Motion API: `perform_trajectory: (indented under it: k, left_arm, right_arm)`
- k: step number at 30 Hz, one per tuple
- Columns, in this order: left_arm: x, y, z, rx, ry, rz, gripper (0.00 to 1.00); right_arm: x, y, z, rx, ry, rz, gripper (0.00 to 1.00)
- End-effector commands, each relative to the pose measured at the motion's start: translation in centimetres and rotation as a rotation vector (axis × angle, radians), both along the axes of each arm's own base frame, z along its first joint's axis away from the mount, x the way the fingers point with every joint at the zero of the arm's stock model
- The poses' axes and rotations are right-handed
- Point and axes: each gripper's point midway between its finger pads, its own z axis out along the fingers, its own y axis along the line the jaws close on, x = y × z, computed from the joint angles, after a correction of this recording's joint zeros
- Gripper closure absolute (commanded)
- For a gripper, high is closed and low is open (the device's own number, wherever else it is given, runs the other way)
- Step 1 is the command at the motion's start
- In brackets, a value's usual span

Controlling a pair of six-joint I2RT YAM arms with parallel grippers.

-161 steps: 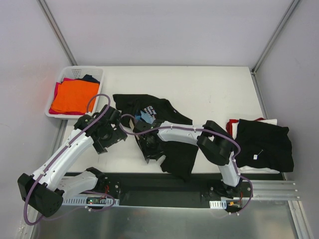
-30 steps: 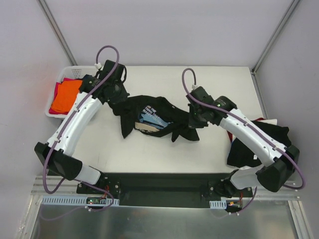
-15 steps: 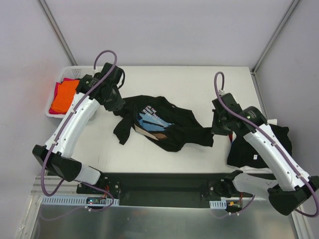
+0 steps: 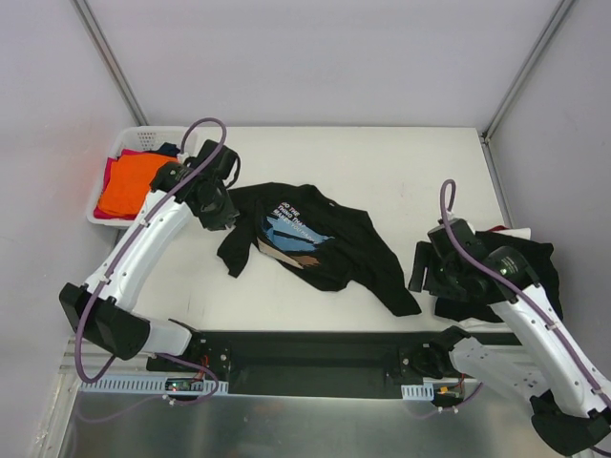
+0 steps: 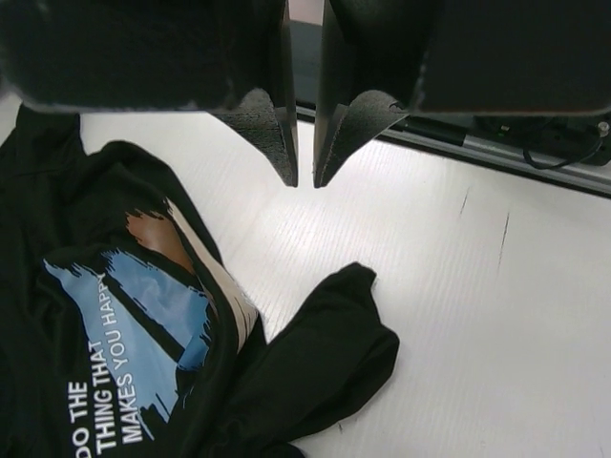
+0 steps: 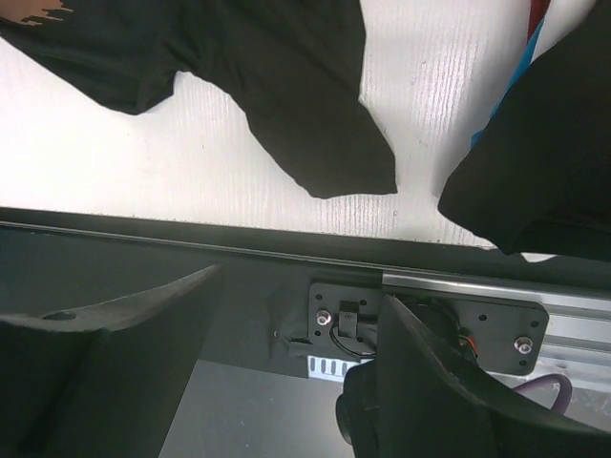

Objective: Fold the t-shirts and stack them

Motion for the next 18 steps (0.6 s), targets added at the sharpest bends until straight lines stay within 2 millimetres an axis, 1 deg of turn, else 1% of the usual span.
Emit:
perform_trajectory:
  k: [1, 2, 3, 4, 5, 6, 7, 10, 12, 13, 15, 16, 18]
  left_arm:
    - [0.8, 0.0, -3.1, 0.035, 0.025, 0.022, 0.88]
    - [1.1, -0.1, -4.2, 0.043, 0.046, 0.018, 0.88]
    - [1.4, -0.4, -5.5, 0.035, 0.057, 0.013, 0.88]
    - [1.5, -0.4, -6.3, 0.034, 0.071, 0.015, 0.88]
    - [1.7, -0.2, -7.6, 0.038, 0.104, 0.027, 0.87]
    - [1.6, -0.1, -8.7, 0.039, 0.131, 0.032, 0.87]
    - [1.9, -0.3, -9.4, 0.031, 0.140, 0.033, 0.87]
    - [2.0, 0.1, -12.5, 0.066, 0.222, 0.035, 0.86]
    - [2.4, 0.2, -13.4, 0.085, 0.236, 0.027, 0.86]
    - [2.6, 0.3, -14.2, 0.101, 0.253, 0.025, 0.86]
    - [3.1, 0.5, -14.8, 0.113, 0.255, 0.023, 0.86]
    - [3.3, 0.6, -15.4, 0.123, 0.273, 0.027, 0.86]
    - [3.9, 0.9, -15.9, 0.131, 0.278, 0.039, 0.76]
  right_arm:
    - [-0.3, 0.4, -0.2, 0.006, 0.042, 0.015, 0.32]
    - [0.2, 1.1, -0.5, 0.022, 0.037, 0.026, 0.32]
    - [0.3, 1.7, -1.0, 0.034, 0.064, 0.038, 0.33]
    - [0.8, 2.3, -1.0, 0.052, 0.054, 0.041, 0.33]
    - [1.0, 2.7, -1.0, 0.064, 0.058, 0.040, 0.33]
    - [1.3, 2.8, -1.1, 0.058, 0.068, 0.040, 0.33]
    - [1.6, 3.2, -1.0, 0.064, 0.066, 0.043, 0.33]
    - [2.2, 3.7, -1.4, 0.058, 0.084, 0.057, 0.33]
    - [2.4, 4.0, -1.6, 0.053, 0.098, 0.076, 0.33]
    - [2.5, 4.1, -1.8, 0.042, 0.110, 0.081, 0.33]
    - [2.7, 4.1, -2.0, 0.029, 0.117, 0.094, 0.33]
    - [2.9, 4.2, -2.2, 0.021, 0.127, 0.098, 0.33]
    - [3.1, 4.5, -2.2, 0.024, 0.134, 0.109, 0.33]
